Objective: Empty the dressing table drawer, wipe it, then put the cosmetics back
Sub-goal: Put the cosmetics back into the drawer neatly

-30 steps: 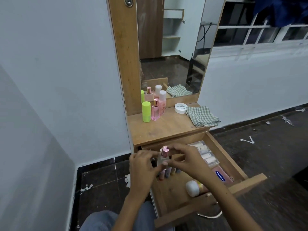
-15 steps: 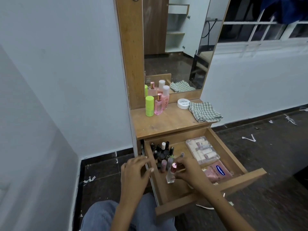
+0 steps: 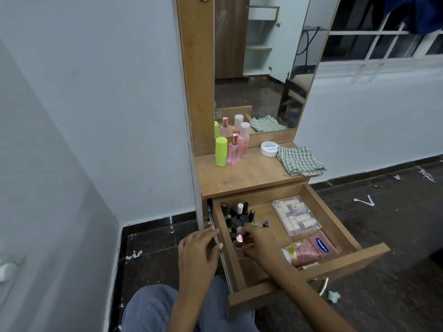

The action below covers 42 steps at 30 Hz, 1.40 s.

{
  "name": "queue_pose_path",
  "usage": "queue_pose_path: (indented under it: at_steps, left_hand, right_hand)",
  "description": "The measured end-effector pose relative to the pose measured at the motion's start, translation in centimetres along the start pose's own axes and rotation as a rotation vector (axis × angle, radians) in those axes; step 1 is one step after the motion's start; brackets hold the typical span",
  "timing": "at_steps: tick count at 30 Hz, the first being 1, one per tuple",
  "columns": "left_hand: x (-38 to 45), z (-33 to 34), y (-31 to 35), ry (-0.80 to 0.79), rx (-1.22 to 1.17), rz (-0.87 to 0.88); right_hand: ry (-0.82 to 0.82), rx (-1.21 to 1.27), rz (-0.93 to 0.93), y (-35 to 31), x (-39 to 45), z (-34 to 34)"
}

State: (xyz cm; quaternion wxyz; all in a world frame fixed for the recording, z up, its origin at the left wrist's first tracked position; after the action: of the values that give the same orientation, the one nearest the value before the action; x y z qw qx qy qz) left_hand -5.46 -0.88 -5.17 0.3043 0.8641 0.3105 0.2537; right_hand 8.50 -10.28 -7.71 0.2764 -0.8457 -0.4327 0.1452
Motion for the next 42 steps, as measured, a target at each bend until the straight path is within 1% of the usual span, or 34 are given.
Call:
queue_pose_path:
  at_steps: [3, 7, 12, 17, 20, 24, 27, 31, 34, 38, 42]
  left_hand:
    - [0.1, -0.1, 0.0, 0.006, 0.020, 0.003]
    - [0.4, -0.6, 0.4, 0.033, 0.030, 0.049]
    - [1.3, -0.9, 0.5, 0.022, 0.017, 0.051]
    - [3.8, -1.1, 2.6, 0.042, -0.009, 0.168]
    - [7.3, -0.8, 4.8, 0.045, 0.062, 0.239]
    - [13.2, -0.3, 7.7, 0.097, 0.253, 0.359]
    - [17.4, -0.2, 7.7, 0.105, 0.254, 0.307]
    - [20.7, 0.9, 6.9, 0.035, 0.198, 0.237]
    - [21.9, 1.6, 7.0, 0.016, 0.196, 0.250]
    - [22.0, 0.6, 7.3, 0.096, 0.056, 0.223]
    - [19.9, -0.4, 7.0, 0.167, 0.008, 0.244]
  right_hand:
    - [0.007, 0.016, 0.028, 0.4, -0.1, -0.4]
    - [0.041, 0.003, 0.004, 0.2, -0.4, -1.7]
    - [0.068, 0.042, 0.000, 0.7, 0.3, -3.5]
    - [0.145, 0.079, 0.029, 0.0, 1.4, -6.2]
    - [0.215, 0.118, 0.067, 0.1, 2.7, -7.2]
    - [0.278, 0.162, 0.084, 0.0, 4.1, -7.8]
    - [0.294, 0.193, 0.080, 0.0, 4.5, -7.8]
    - [0.320, 0.207, 0.076, 0.4, 4.7, -7.8]
    - [0.321, 0.199, 0.083, 0.9, 4.7, -7.9]
    - [0.349, 0.200, 0.080, 1.1, 4.4, -8.4]
    - [0.367, 0.249, 0.052, 0.8, 4.0, -8.5]
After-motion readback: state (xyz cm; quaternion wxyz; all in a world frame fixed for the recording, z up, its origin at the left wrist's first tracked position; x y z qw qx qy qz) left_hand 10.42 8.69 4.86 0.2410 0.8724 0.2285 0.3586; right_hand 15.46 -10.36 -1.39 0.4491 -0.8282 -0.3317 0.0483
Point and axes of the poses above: each hand's wrist, its own x-axis towards the middle knuckle, its own z-axis out of the palm, y = z × x, the point moved 7 cm from there along x, towards the middle knuckle, and after that the axes turned 2 degrees about -y, right-handed, at the moved point
